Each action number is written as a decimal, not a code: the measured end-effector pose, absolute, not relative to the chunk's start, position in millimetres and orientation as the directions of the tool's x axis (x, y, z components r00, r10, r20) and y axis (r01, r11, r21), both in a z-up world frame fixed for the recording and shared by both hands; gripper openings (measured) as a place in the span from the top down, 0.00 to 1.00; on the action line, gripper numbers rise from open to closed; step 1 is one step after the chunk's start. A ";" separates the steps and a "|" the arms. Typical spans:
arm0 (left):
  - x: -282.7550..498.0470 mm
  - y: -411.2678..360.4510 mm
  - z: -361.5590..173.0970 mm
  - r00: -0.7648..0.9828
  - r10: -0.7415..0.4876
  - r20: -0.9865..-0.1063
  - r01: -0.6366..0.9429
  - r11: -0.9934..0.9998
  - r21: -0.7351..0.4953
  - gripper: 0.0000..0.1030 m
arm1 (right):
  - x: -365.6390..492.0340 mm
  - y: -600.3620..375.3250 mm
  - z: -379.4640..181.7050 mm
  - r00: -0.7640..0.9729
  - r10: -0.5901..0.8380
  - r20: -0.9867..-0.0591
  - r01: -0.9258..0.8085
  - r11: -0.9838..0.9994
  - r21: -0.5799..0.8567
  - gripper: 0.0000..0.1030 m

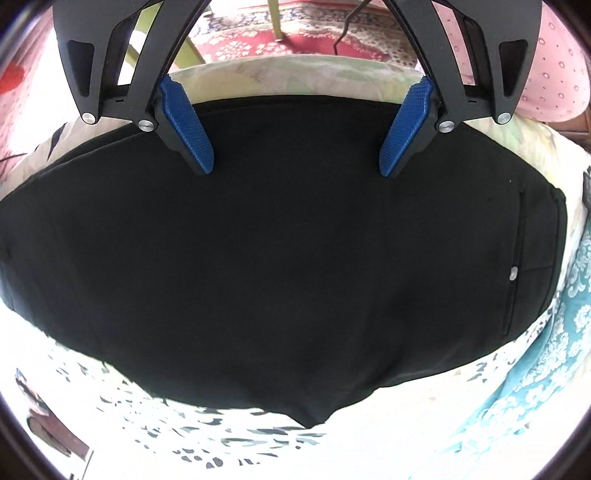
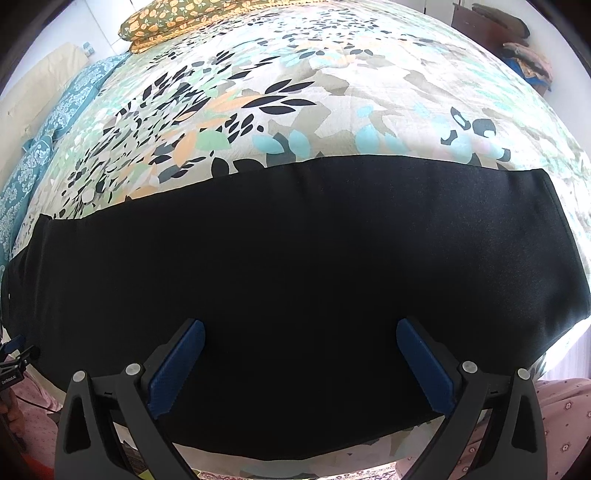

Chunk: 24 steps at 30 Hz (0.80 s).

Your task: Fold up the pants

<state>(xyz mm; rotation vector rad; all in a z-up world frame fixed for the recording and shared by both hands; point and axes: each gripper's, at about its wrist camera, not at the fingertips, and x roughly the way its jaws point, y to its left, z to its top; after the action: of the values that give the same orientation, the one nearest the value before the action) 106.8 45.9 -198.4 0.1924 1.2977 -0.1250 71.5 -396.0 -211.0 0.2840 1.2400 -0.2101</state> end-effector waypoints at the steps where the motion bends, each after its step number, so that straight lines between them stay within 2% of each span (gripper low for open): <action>1: 105.3 47.1 -195.5 0.273 0.001 -0.962 0.195 0.979 0.057 0.11 | 70.8 -395.7 -211.1 0.313 -0.004 -0.950 0.310 0.946 0.098 0.00; 5: 99.0 56.3 -174.8 0.351 -0.086 -0.932 0.180 0.983 -0.023 0.11 | 71.7 -393.7 -211.2 0.308 -0.015 -0.951 0.309 0.947 0.085 0.00; 10: 103.1 62.8 -151.4 0.456 -0.096 -0.885 0.156 0.987 -0.027 0.11 | 71.1 -393.9 -210.6 0.305 -0.018 -0.952 0.306 0.948 0.081 0.00; 24: 117.1 69.1 -156.8 0.501 -0.027 -0.865 0.076 0.997 0.012 0.11 | 73.0 -393.3 -210.9 0.304 -0.023 -0.952 0.305 0.949 0.075 0.00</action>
<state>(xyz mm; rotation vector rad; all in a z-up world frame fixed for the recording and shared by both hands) 117.1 69.1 -156.8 0.0506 1.0445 -0.0623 73.0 -393.3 -210.9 0.2611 1.2466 -0.2202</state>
